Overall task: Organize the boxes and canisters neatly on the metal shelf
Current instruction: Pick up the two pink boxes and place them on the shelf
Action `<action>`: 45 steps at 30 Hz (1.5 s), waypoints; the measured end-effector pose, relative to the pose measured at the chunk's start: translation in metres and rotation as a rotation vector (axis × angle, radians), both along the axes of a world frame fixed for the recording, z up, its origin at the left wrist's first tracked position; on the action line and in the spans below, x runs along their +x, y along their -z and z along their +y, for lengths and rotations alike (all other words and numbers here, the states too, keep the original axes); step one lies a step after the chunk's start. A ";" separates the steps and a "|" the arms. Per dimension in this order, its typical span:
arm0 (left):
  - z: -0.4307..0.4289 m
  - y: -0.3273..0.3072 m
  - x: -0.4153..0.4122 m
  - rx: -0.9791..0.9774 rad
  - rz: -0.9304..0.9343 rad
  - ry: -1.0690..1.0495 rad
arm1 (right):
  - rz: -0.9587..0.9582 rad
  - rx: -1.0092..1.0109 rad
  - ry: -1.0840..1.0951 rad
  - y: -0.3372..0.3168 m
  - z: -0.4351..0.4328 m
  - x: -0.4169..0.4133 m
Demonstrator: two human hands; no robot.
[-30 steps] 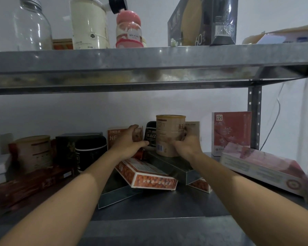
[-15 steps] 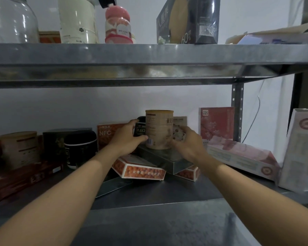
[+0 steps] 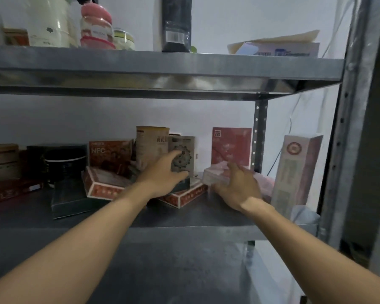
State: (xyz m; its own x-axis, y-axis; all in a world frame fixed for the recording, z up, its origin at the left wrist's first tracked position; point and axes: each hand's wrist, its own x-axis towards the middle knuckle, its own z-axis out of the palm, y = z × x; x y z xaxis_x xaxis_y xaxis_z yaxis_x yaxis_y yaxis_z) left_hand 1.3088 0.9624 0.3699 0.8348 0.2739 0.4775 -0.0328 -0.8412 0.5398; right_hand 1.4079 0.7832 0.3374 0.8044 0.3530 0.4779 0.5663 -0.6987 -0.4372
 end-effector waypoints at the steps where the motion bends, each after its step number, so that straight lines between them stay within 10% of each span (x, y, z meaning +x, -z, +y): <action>1: -0.012 0.005 0.004 -0.012 -0.004 -0.010 | 0.010 -0.005 -0.007 0.004 -0.005 0.003; 23: -0.081 0.058 0.150 -1.217 -0.169 -0.078 | -0.149 -0.080 0.102 0.046 -0.011 0.049; 35: -0.075 0.041 0.132 -1.014 -0.680 0.038 | -0.146 0.506 0.084 0.041 0.000 0.048; 45: -0.066 0.046 0.118 -1.058 -0.701 0.141 | 0.791 1.535 -0.348 0.022 0.029 0.056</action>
